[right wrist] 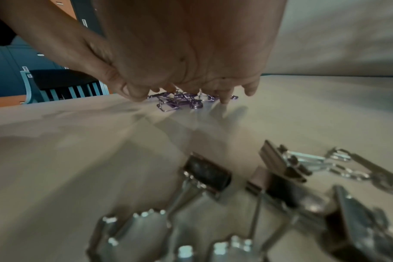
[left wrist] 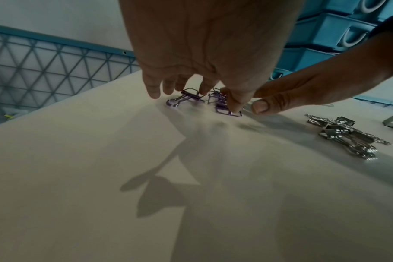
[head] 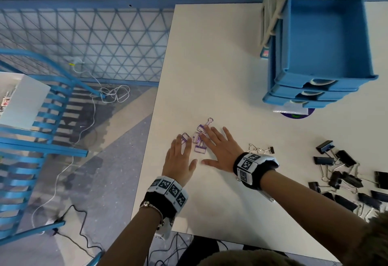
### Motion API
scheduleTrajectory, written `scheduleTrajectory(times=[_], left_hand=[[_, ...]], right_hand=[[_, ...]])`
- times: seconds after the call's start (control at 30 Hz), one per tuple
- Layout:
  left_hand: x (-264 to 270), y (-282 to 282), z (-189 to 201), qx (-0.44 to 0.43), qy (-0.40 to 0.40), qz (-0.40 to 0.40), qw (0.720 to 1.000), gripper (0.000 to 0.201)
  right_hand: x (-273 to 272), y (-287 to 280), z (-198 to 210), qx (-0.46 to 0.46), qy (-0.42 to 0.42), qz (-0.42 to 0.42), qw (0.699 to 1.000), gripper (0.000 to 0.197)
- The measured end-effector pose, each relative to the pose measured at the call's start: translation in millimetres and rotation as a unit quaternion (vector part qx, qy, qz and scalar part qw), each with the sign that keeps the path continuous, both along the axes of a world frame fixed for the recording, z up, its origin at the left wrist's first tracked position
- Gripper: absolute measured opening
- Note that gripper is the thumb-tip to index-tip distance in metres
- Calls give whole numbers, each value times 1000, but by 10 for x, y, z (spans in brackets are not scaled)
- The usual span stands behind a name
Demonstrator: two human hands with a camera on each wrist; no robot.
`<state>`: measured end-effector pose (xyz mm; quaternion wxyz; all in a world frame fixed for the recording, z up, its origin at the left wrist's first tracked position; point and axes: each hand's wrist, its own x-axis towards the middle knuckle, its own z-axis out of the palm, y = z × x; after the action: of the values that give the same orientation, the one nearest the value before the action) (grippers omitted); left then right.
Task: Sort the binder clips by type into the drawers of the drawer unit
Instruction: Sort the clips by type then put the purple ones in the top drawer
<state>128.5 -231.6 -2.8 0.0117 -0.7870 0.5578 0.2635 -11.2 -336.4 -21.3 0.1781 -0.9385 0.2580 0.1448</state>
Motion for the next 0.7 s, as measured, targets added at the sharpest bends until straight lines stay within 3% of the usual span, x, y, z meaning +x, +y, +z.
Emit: scheduleTrajectory(times=[0.23, 0.4, 0.6, 0.7], left_hand=[[-73, 114, -42, -30, 19, -17, 999, 65], [-104, 159, -1, -19, 20, -15, 999, 66], [-162, 40, 141, -45, 13, -2, 999, 63], [-262, -26, 193, -65, 25, -2, 998, 59]], right_hand=[[8, 110, 41, 24, 2, 10, 1000, 96], [-130, 154, 134, 32, -17, -15, 999, 83], [-582, 70, 423, 31, -34, -94, 994, 68], [-941, 27, 569, 29, -105, -165, 980, 51]])
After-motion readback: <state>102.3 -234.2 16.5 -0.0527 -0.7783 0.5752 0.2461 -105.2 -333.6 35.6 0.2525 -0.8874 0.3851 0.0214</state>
